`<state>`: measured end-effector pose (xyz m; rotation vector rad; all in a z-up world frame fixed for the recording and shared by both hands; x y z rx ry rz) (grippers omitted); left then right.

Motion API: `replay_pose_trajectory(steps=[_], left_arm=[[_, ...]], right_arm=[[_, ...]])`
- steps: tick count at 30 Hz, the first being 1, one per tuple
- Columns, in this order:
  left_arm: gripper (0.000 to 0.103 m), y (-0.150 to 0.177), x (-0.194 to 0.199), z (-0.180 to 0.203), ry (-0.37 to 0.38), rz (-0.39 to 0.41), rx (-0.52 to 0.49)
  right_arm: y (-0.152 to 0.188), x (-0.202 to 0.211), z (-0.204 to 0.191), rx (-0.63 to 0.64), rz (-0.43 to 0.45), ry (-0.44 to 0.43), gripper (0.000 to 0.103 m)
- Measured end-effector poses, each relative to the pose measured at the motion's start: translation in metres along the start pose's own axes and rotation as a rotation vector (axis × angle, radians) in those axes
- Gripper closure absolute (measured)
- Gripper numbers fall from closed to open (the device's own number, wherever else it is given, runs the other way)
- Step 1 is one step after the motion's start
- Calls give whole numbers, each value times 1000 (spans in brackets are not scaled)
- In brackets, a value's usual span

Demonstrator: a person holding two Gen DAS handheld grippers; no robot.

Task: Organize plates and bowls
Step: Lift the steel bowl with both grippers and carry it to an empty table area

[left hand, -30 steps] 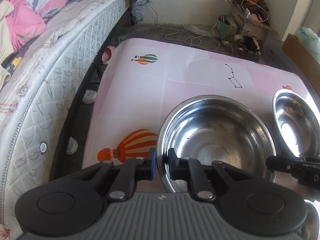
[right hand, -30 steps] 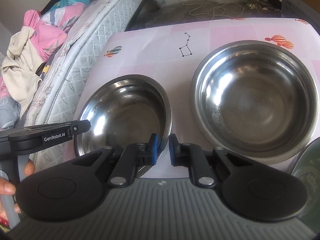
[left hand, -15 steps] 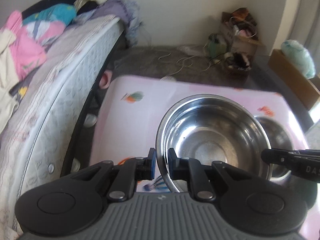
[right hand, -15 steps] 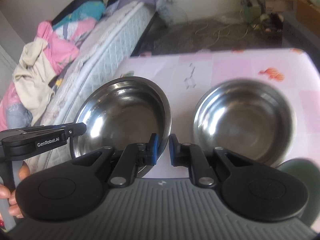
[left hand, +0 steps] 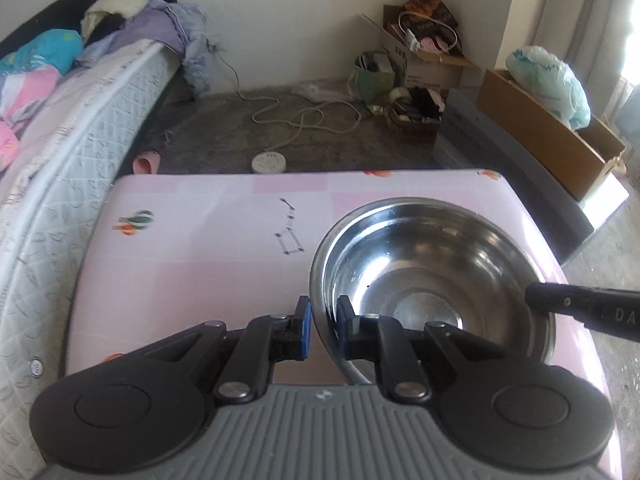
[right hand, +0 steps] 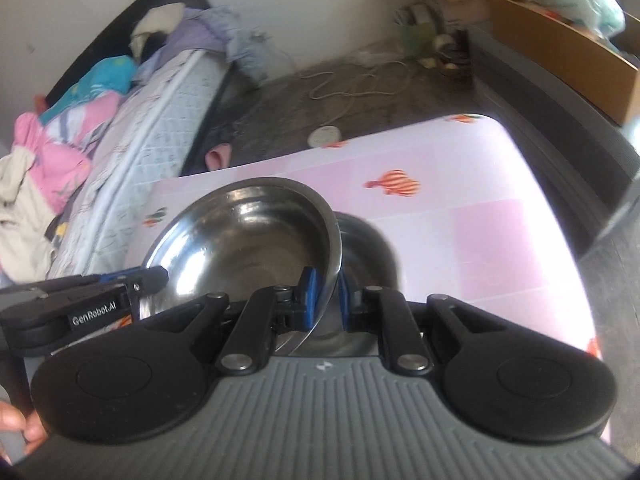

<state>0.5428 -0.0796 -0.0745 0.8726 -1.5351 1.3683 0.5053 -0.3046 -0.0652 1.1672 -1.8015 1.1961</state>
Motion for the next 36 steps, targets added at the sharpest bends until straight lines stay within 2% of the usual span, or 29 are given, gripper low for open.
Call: replay_pose_trajectory(steps=[7, 11, 14, 16, 20, 23, 26, 30, 33, 36], left_arm=[[88, 5, -25, 15, -9, -43, -10], [87, 6, -31, 20, -52, -35, -43], [84, 9, -34, 21, -52, -45, -52], [78, 11, -34, 20, -39, -52, -54], [71, 14, -25, 19, -15, -36, -63], [71, 11, -18, 14, -28, -7, -51], [71, 11, -22, 7, -39, -30, -19], [74, 17, -41, 2, 16, -115, 36], [76, 21, -50, 4, 54, -142, 49], [84, 24, -54, 4, 79, -156, 54]], right_arm=[[1, -25, 32, -9, -15, 48, 91], [3, -37, 38, 3, -19, 73, 90], [4, -44, 39, 2, -24, 62, 90], [4, -46, 37, 6, -26, 60, 90], [0, -44, 34, 21, -14, 68, 90], [-1, -39, 34, 25, -1, 75, 90], [-1, -39, 40, 6, -8, 73, 90], [1, -49, 48, -45, -51, 47, 89], [4, -60, 51, -79, -97, 1, 89], [7, -68, 46, -79, -122, -26, 87]])
Point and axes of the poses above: each gripper's, at about its wrist camera, not at the fingertips, and x roughly against the way its jaws point, z to its right, y to its underside, the point moved 10 cm from there along -x, roughly the way its jaws point, and after that the axes turned 12 degrees about -z, right-handed, at the moved point
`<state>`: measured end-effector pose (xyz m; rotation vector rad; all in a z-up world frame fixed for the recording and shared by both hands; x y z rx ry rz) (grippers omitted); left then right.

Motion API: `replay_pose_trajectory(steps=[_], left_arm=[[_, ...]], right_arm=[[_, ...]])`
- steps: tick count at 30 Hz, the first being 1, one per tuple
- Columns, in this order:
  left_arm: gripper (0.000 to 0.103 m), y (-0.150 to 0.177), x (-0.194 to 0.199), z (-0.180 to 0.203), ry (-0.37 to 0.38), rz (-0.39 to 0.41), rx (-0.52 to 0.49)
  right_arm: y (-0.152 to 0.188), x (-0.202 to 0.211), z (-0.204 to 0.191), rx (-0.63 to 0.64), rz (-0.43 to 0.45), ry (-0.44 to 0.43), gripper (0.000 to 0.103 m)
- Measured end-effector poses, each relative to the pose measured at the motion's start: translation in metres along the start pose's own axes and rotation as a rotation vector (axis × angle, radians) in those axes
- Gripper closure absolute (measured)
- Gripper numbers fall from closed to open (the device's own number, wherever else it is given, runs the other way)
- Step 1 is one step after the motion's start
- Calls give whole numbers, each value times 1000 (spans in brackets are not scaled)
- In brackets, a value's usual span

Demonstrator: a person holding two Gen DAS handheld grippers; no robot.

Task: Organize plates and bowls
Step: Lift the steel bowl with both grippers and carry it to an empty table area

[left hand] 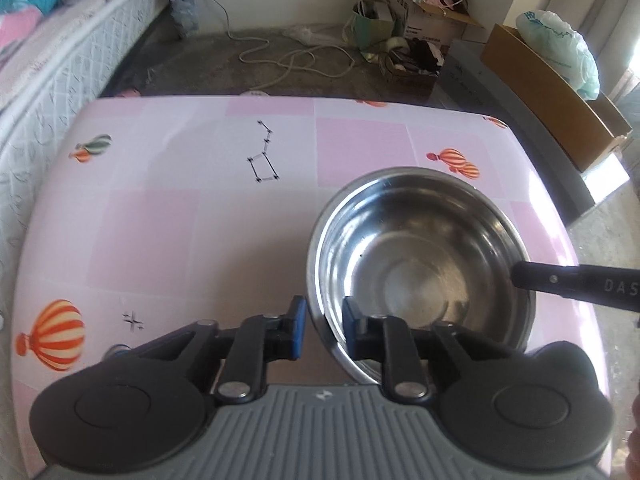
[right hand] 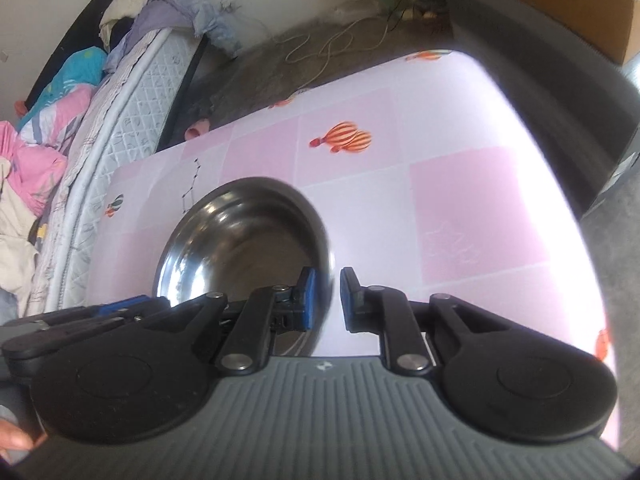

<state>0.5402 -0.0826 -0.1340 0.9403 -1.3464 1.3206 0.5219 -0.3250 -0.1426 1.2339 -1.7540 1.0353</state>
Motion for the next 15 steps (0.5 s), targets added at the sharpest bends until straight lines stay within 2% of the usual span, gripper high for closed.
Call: replay_pose_trajectory(steps=[5, 10, 15], left_arm=[[84, 1, 7, -10, 3, 21, 3], [84, 4, 16, -34, -13, 31, 22], [84, 10, 18, -55, 0, 20, 43]], right_arm=[[0, -4, -14, 48, -1, 42, 84], [0, -10, -34, 71, -19, 3, 84], [8, -24, -73, 133, -54, -36, 84]])
Point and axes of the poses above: each gripper's, at about its wrist camera, not at the fingertips, and x roughly against the way its jaws point, z to its right, y to its underside, the point moved 10 cm from there along -x, roughly the way its jaws point, and after that the axes turned 12 degrees about -z, right-handed, at the moved point
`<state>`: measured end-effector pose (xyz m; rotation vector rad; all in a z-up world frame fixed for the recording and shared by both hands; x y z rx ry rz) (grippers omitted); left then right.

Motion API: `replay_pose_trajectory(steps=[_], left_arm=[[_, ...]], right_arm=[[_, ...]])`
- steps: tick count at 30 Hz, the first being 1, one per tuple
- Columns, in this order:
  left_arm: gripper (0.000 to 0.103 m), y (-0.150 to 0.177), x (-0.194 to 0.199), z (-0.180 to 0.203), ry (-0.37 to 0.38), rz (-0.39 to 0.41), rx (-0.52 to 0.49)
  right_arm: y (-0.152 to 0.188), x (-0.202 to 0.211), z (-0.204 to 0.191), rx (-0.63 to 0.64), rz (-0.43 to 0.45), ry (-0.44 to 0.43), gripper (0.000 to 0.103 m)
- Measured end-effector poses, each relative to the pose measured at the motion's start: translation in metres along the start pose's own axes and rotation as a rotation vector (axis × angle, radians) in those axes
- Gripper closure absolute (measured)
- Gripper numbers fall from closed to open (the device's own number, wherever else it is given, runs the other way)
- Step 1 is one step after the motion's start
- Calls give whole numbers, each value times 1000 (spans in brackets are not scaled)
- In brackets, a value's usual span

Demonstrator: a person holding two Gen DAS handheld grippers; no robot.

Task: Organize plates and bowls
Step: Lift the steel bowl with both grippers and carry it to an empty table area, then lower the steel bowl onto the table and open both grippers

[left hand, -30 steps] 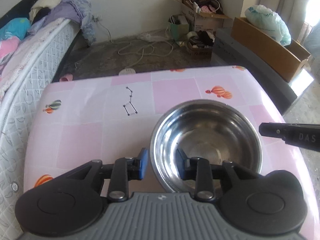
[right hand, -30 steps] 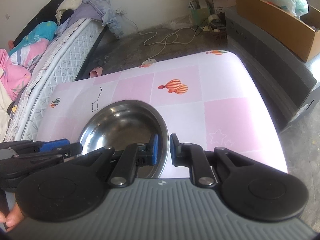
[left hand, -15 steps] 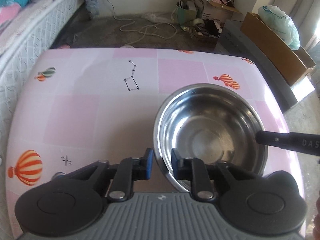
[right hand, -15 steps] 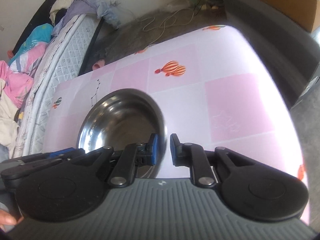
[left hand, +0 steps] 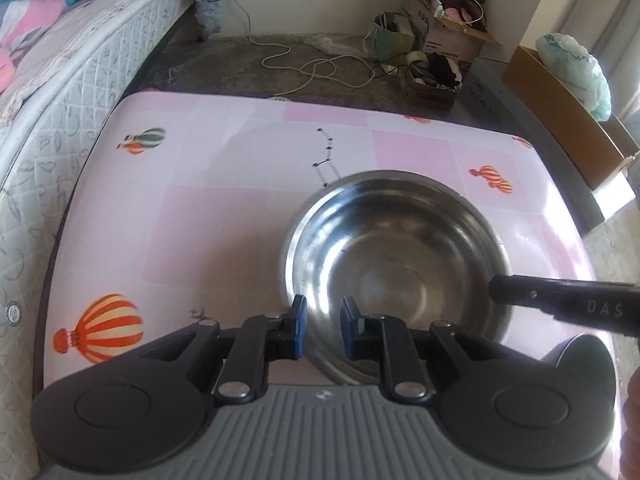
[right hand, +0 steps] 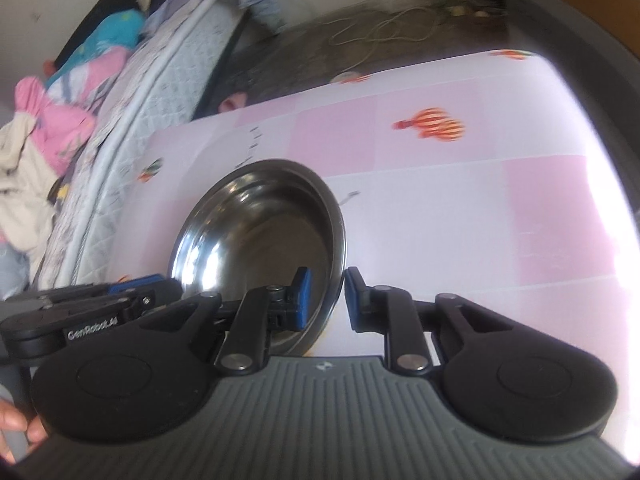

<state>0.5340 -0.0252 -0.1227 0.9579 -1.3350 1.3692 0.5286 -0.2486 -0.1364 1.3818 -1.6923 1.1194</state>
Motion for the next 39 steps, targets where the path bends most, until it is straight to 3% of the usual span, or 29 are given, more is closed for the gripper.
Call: replay_pose_trajectory(steps=[3, 7, 11, 16, 19, 23, 39], left_arm=[[84, 4, -1, -12, 9, -12, 20], [81, 2, 9, -30, 26, 34, 62], [55, -10, 15, -49, 2, 87, 121], [59, -16, -5, -54, 45, 18, 174], [73, -13, -17, -49, 71, -20, 178], [73, -5, -17, -44, 27, -22, 134], [72, 14, -9, -40, 35, -43, 137]], right_arm=[[3, -8, -25, 53, -22, -3, 85], [7, -10, -44, 111, -28, 30, 85], [-5, -2, -36, 88, 4, 68, 85], [-19, -8, -23, 18, 5, 41, 85], [-20, -19, -25, 11, -16, 29, 85], [-16, -27, -32, 24, -31, 19, 87], [0, -18, -34, 47, -50, 19, 86]])
Point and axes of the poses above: each gripper's, at about its wrist camera, not at the fingertips, and x roughly against the way its jaws point, z to its right, y to its underside, the point moved 10 cm from there along -x, roughly the way its jaws point, and after that the axes turned 12 degrees about -z, right-handed, at the moved point
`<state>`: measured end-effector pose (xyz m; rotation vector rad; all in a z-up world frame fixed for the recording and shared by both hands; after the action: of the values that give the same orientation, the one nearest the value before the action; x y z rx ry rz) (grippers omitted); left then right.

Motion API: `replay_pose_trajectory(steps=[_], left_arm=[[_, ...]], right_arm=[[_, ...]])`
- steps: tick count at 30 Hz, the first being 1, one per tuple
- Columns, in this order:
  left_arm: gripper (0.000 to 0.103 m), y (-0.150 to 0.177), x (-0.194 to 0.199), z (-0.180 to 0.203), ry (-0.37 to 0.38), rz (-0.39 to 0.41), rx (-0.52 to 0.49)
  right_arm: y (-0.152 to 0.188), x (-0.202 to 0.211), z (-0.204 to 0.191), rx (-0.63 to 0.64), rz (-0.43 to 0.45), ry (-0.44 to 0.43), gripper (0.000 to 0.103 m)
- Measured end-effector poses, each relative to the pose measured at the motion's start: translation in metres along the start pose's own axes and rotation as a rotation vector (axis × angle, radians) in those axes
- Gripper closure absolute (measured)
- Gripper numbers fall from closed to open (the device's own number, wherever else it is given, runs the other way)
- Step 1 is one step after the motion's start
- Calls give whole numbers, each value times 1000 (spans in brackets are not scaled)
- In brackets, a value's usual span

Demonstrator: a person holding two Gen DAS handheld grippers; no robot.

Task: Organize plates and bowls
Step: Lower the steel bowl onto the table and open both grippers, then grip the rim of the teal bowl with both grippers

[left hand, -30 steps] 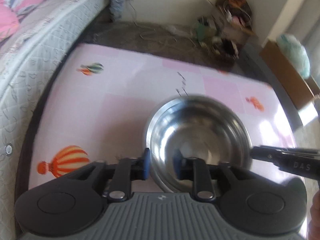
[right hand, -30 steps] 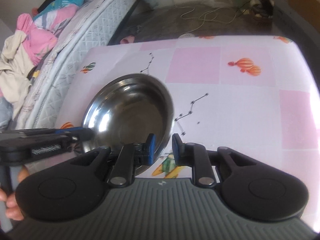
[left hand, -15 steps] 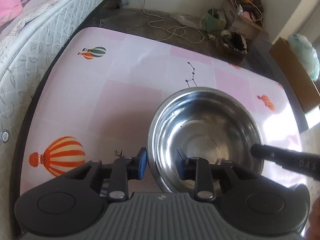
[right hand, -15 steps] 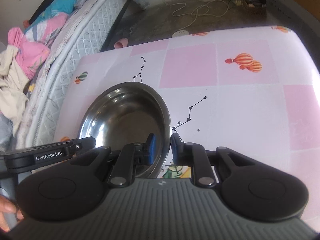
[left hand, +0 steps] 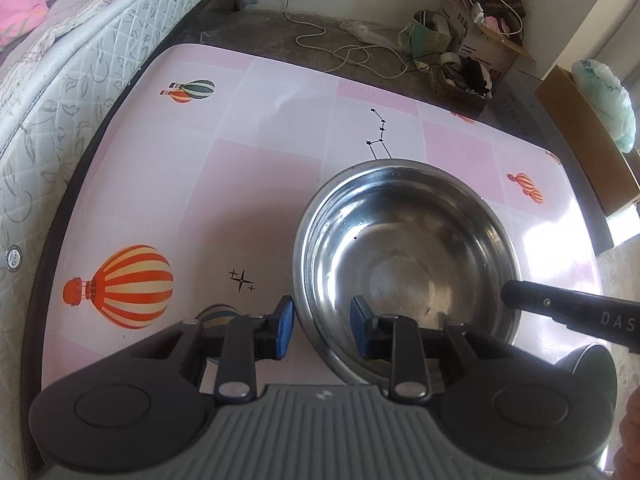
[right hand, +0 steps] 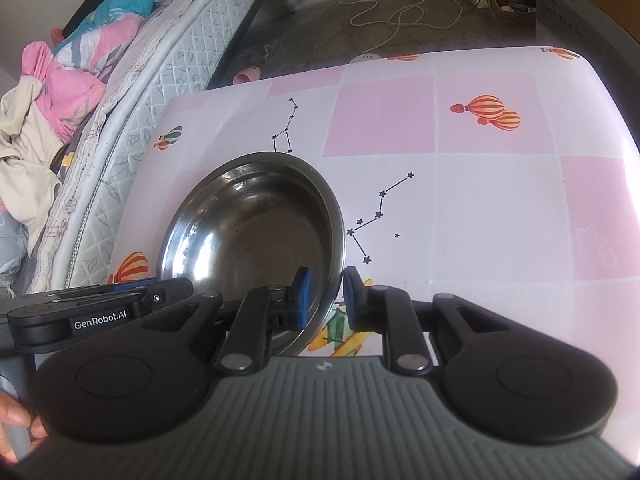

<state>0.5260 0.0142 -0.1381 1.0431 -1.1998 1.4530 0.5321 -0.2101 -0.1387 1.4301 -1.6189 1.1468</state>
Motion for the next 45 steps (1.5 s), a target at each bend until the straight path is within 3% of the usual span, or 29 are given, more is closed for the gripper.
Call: replay_pose_trajectory(steps=[7, 14, 17, 20, 24, 30, 36, 41, 45], left_arm=[[52, 11, 38, 5, -39, 115, -47], [36, 41, 89, 65, -2, 253, -256], [34, 58, 92, 100, 55, 244, -342], [23, 74, 91, 138, 208, 233, -415], [22, 89, 77, 171, 195, 228, -478], [41, 106, 37, 190, 141, 104, -498], [59, 109, 15, 195, 67, 54, -490], [83, 106, 3, 189, 35, 10, -452], [91, 104, 2, 184, 25, 3, -423]], right_arm=[[5, 31, 4, 21, 68, 34, 85], [35, 99, 25, 20, 159, 12, 84], [59, 124, 44, -2, 188, 5, 84], [83, 139, 67, -40, 194, 8, 83], [110, 141, 91, -81, 189, 20, 83], [129, 132, 112, -131, 179, 16, 83], [138, 116, 121, -162, 153, -1, 82], [138, 101, 123, -181, 135, -16, 80], [137, 92, 127, -198, 122, -21, 80]])
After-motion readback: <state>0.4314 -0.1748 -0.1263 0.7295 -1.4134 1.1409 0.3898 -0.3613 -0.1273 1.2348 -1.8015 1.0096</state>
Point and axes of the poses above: each gripper's, at about its wrist camera, not at the fingertips, and x roughly against the way its jaws point, z to its right, y to its underside, the point moved 10 cm from there along -x, roughly the way its jaws point, and after that the axes turned 12 degrees about -z, right-handed, at the moved point
